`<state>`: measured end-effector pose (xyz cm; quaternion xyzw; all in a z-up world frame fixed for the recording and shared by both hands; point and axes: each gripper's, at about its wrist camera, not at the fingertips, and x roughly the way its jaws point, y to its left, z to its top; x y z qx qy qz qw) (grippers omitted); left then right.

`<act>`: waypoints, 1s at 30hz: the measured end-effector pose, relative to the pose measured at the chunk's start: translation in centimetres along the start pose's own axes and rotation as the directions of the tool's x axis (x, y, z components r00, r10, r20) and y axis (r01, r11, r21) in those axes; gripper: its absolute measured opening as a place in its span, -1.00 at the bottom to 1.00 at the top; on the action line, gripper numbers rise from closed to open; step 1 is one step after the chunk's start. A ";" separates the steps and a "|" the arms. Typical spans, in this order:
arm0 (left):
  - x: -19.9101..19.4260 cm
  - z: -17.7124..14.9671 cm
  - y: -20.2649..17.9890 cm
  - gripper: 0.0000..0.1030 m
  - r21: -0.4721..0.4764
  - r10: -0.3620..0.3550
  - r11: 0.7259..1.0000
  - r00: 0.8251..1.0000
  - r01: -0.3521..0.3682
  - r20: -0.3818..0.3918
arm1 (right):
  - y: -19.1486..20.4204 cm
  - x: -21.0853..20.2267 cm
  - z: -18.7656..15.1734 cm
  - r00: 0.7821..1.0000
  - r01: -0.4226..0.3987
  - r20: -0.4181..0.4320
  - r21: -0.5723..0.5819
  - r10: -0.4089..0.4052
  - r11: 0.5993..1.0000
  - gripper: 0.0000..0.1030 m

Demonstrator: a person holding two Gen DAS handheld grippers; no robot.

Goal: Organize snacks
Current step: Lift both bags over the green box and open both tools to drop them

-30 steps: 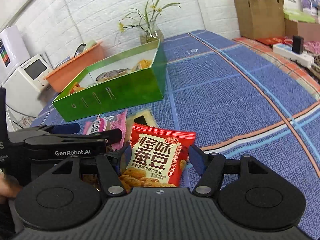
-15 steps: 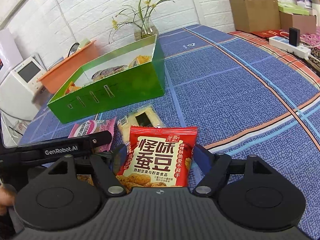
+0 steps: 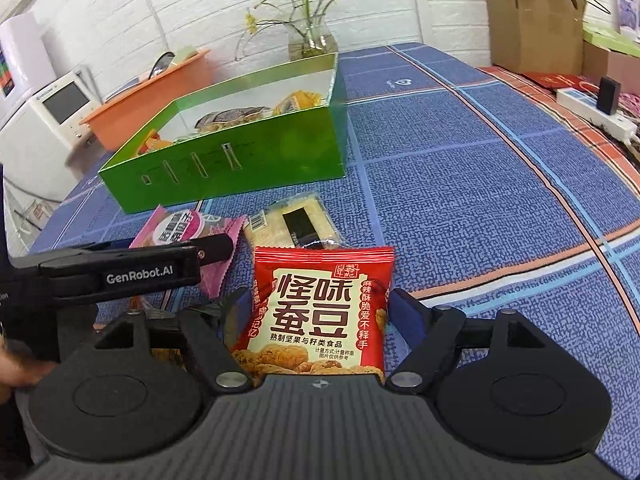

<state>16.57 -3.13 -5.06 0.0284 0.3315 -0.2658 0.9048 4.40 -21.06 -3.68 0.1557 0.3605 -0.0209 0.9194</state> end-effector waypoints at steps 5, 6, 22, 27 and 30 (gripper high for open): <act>-0.3 0.0 0.3 0.22 -0.029 -0.008 1.000 1.000 0.008 0.003 | 0.0 -0.2 -0.6 0.999 -0.043 0.022 -0.091 0.045 0.995 1.00; -0.4 -0.1 0.4 0.21 -0.031 -0.005 0.999 1.000 0.005 0.003 | -0.1 -0.3 -0.8 0.998 -0.047 0.028 -0.092 0.050 0.995 1.00; -8.0 -2.2 6.8 0.21 -0.255 0.240 0.943 0.968 -0.213 0.078 | -0.1 -2.8 -0.1 0.977 -0.107 0.177 -0.084 0.121 0.991 0.73; -8.9 -2.1 7.8 0.21 -0.268 0.300 0.926 0.950 -0.267 0.088 | 0.5 -3.0 0.5 0.962 -0.185 0.186 -0.090 0.199 0.979 0.71; -8.9 -1.4 7.8 0.21 -0.265 0.317 0.922 0.943 -0.282 0.099 | 1.6 -2.3 0.9 0.944 -0.255 0.183 -0.121 0.274 0.959 0.69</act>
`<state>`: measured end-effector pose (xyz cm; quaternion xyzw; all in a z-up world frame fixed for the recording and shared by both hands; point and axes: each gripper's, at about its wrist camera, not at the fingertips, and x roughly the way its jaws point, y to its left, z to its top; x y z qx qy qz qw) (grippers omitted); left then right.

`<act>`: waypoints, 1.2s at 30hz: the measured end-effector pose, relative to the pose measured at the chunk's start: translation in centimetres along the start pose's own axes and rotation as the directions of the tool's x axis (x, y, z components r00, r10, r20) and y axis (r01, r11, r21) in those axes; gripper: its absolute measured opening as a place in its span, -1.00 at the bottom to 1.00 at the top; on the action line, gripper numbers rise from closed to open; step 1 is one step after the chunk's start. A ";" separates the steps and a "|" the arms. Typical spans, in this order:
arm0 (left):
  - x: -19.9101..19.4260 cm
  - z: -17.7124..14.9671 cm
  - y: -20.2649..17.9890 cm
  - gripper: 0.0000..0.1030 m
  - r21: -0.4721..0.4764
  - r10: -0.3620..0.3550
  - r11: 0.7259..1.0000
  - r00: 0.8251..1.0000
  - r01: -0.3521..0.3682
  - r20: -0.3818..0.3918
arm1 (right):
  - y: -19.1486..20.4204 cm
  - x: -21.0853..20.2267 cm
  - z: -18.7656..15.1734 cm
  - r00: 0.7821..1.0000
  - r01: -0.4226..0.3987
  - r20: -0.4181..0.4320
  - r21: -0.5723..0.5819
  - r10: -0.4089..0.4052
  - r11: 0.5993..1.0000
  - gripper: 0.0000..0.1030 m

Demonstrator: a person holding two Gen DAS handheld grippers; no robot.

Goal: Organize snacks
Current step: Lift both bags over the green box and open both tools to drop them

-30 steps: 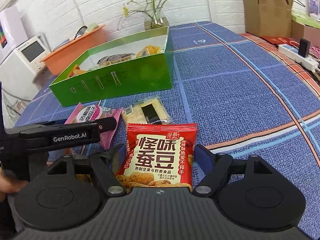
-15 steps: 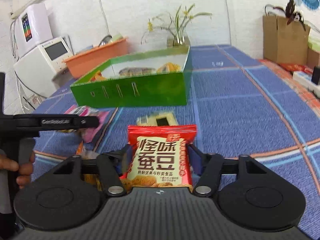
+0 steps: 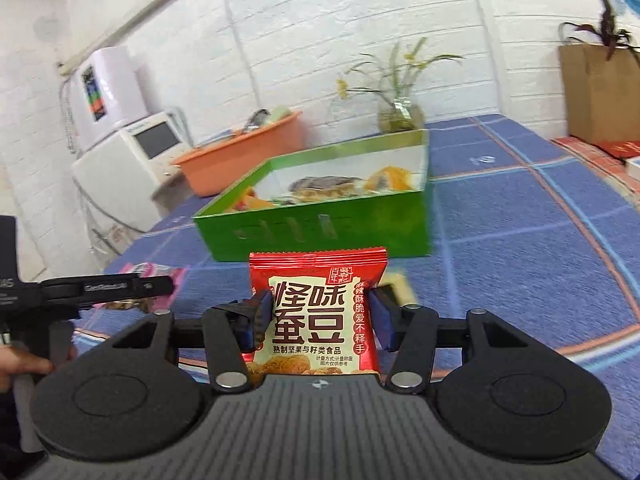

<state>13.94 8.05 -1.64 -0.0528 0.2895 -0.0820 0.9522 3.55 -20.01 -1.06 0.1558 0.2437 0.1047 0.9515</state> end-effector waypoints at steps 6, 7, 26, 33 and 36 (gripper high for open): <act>0.3 2.6 -1.6 0.21 0.033 0.004 0.999 0.998 -0.006 0.062 | 1.5 2.0 2.9 0.991 -0.112 0.071 -0.011 0.112 0.994 0.68; 0.4 3.1 -2.0 0.21 0.045 0.004 0.999 0.998 -0.007 0.070 | 1.7 2.2 3.4 0.990 -0.111 0.086 -0.005 0.111 0.994 0.68; 1.5 8.9 -7.9 0.21 0.194 -0.068 0.981 0.979 0.030 0.192 | 0.8 1.2 9.0 0.883 0.040 0.469 -0.059 -0.007 0.997 0.69; 2.9 10.9 -9.2 0.21 0.188 -0.056 0.982 0.964 0.007 0.259 | -1.4 2.0 11.1 0.867 0.078 0.495 -0.015 -0.060 0.997 0.69; 4.1 10.8 -9.9 0.21 0.174 -0.009 0.984 0.955 -0.044 0.296 | -2.5 2.8 10.8 0.860 0.039 0.507 0.057 -0.062 0.998 0.70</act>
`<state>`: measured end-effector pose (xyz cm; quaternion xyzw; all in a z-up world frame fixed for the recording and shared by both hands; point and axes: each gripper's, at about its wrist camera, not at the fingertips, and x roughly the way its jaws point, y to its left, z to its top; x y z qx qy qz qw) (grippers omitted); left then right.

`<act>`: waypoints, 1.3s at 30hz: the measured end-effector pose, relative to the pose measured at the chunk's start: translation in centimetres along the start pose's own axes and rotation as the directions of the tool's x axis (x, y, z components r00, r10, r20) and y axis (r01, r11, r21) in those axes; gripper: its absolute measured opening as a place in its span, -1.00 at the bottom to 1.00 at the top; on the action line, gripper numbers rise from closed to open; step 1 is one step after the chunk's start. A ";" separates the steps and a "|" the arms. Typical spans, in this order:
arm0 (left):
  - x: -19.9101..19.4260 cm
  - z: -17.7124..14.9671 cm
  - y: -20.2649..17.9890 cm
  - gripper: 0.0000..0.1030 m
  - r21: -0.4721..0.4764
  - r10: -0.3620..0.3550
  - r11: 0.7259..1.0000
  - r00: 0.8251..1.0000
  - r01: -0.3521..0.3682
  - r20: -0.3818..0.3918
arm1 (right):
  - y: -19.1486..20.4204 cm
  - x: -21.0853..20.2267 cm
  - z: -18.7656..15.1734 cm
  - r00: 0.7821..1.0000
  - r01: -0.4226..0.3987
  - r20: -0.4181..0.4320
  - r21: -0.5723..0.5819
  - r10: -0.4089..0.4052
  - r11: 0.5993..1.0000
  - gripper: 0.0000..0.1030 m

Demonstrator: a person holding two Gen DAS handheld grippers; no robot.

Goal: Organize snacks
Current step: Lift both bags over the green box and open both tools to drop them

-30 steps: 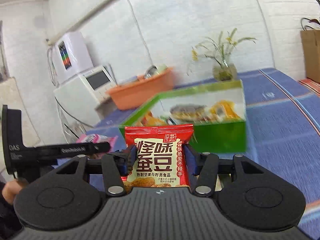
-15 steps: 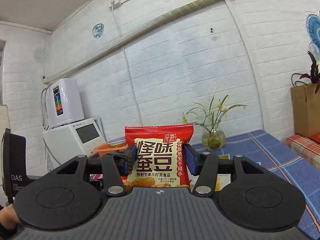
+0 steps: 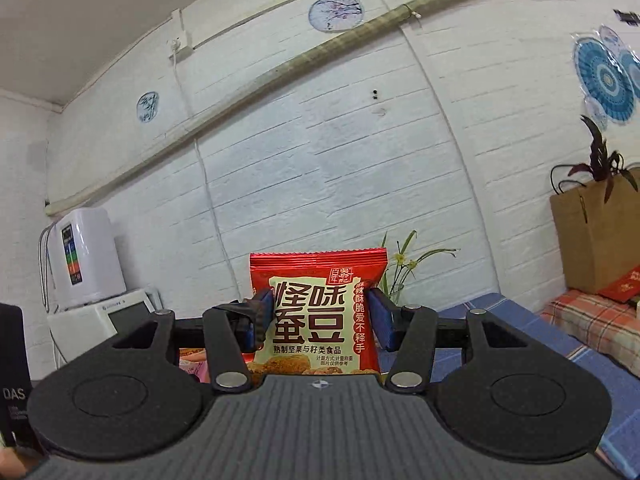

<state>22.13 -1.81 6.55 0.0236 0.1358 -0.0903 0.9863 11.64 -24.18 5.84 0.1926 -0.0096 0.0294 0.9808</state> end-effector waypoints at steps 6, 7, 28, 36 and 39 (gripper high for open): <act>2.9 -1.8 -0.1 0.22 -0.016 -0.029 0.999 0.999 0.029 -0.039 | -1.5 2.7 -2.7 0.996 0.016 -0.092 0.071 -0.010 0.997 0.70; 3.3 -2.1 0.0 0.22 -0.023 -0.041 0.999 0.998 0.040 -0.050 | -1.6 3.0 -3.1 0.995 0.021 -0.095 0.068 -0.015 0.997 0.70; 4.4 -3.9 -2.1 0.28 0.049 -0.032 0.998 0.999 0.031 0.021 | -0.5 4.9 -6.0 0.971 0.100 -0.209 -0.080 -0.115 0.992 0.70; 3.4 -3.4 -2.1 0.46 0.056 0.008 0.998 1.000 -0.008 -0.001 | -0.5 5.5 -6.6 0.962 0.098 -0.248 -0.086 -0.116 0.991 0.72; 2.9 -3.2 -2.2 0.53 0.053 0.008 0.999 1.000 -0.007 -0.006 | -0.8 5.7 -6.7 0.956 0.099 -0.271 -0.059 -0.111 0.993 0.78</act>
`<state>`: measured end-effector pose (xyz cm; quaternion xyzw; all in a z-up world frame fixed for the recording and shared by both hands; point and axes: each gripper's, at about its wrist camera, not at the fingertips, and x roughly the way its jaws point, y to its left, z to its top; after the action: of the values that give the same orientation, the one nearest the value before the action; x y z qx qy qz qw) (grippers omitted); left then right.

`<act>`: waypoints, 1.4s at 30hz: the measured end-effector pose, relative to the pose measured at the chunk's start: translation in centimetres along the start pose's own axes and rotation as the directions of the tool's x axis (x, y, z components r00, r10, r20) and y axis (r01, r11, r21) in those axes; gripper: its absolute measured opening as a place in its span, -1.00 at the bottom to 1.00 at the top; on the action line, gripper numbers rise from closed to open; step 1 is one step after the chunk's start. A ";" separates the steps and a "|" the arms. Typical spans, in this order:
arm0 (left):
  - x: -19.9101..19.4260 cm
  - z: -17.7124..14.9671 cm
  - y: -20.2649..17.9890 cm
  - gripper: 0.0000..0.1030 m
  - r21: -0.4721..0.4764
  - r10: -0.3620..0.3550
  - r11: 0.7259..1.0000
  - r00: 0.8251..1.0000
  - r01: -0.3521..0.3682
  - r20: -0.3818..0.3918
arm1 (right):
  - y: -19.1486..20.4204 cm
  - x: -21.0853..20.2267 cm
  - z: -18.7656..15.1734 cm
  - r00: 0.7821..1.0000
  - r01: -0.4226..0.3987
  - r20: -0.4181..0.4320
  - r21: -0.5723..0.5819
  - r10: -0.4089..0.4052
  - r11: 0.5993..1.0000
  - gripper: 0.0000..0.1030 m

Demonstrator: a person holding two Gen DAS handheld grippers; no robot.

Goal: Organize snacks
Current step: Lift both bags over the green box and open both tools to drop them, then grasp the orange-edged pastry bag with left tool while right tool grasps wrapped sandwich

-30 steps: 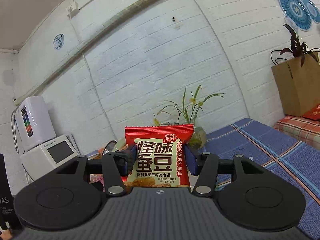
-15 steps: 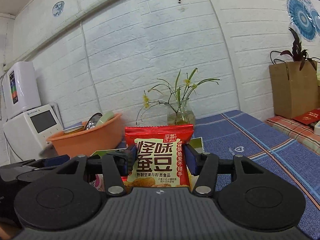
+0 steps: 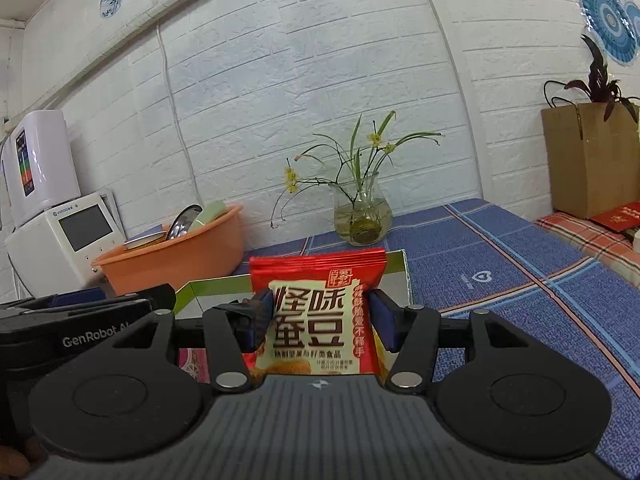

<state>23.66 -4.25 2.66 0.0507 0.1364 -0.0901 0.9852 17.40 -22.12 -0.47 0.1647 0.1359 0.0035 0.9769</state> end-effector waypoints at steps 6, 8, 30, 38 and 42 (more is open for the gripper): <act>-0.4 0.0 0.3 0.84 -0.018 -0.010 1.000 1.000 0.010 -0.009 | -0.5 -0.4 0.2 1.000 -0.013 0.009 0.038 0.013 0.999 1.00; -0.6 -0.1 0.3 0.98 -0.014 -0.009 1.000 1.000 0.009 -0.009 | -0.6 -0.6 0.3 1.000 -0.016 0.012 0.048 0.016 0.999 1.00; -13.4 -6.1 1.8 0.99 0.017 -0.406 0.908 0.889 0.419 -0.210 | -1.5 -8.8 -2.9 0.957 -0.015 -0.290 -0.139 -0.027 0.990 1.00; -12.6 -8.3 -2.3 0.99 0.180 -0.477 0.806 0.799 0.563 -0.365 | -1.0 -5.9 -5.0 0.887 -0.044 -0.462 -0.113 -0.013 0.993 1.00; -10.9 -9.9 -3.4 0.99 0.211 -0.443 0.789 0.772 0.577 -0.456 | 0.1 -5.8 -5.3 0.884 -0.080 -0.468 -0.178 -0.013 0.981 1.00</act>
<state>10.14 -4.60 -4.06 0.1965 0.3170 -0.3684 0.8516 10.38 -20.61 -3.72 0.0664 0.3629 0.0731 0.9266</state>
